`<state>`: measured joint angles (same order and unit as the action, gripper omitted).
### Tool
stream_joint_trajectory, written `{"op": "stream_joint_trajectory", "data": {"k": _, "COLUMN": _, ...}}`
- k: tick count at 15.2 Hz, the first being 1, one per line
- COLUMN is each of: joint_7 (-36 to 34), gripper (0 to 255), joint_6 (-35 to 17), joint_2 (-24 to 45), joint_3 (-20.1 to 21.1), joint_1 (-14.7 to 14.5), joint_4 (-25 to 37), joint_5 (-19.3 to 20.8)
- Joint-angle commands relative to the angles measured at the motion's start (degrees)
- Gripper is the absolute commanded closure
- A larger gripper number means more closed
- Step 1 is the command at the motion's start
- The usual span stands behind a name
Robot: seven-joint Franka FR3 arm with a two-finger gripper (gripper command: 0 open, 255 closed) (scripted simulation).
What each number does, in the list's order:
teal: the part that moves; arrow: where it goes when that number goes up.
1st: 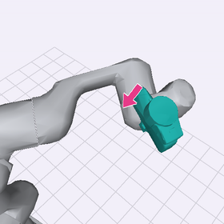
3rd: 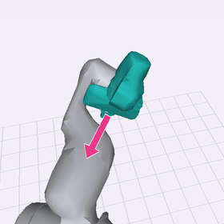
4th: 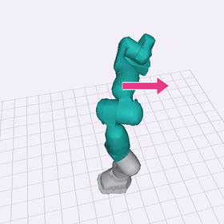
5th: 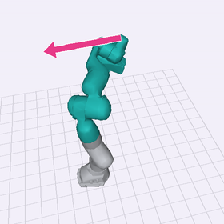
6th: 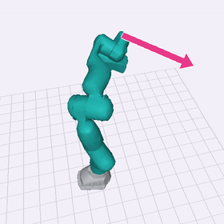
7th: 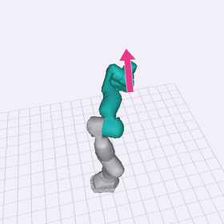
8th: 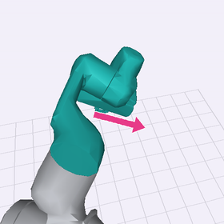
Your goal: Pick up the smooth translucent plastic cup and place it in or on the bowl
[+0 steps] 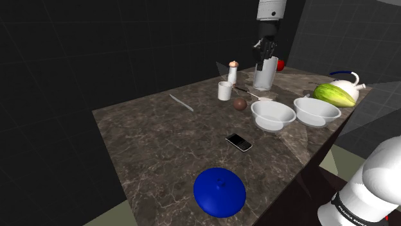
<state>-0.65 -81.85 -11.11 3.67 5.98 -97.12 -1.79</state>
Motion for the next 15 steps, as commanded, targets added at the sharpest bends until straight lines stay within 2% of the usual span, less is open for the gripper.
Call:
{"op": "stream_joint_trajectory", "data": {"k": 1, "joint_7": 2.3, "gripper": 255, "joint_6": 0.2, "joint_2": -2.9, "joint_3": -1.4, "joint_1": 0.9, "joint_4": -2.7, "joint_5": 0.3}}
{"op": "stream_joint_trajectory", "data": {"k": 5, "joint_7": 7.3, "gripper": 255, "joint_6": 1.6, "joint_2": -8.5, "joint_3": -4.6, "joint_1": 2.7, "joint_4": -7.0, "joint_5": 1.5}}
{"op": "stream_joint_trajectory", "data": {"k": 15, "joint_7": 7.3, "gripper": 255, "joint_6": -6.1, "joint_2": -10.7, "joint_3": -4.6, "joint_1": 2.7, "joint_4": -17.0, "joint_5": 1.6}}
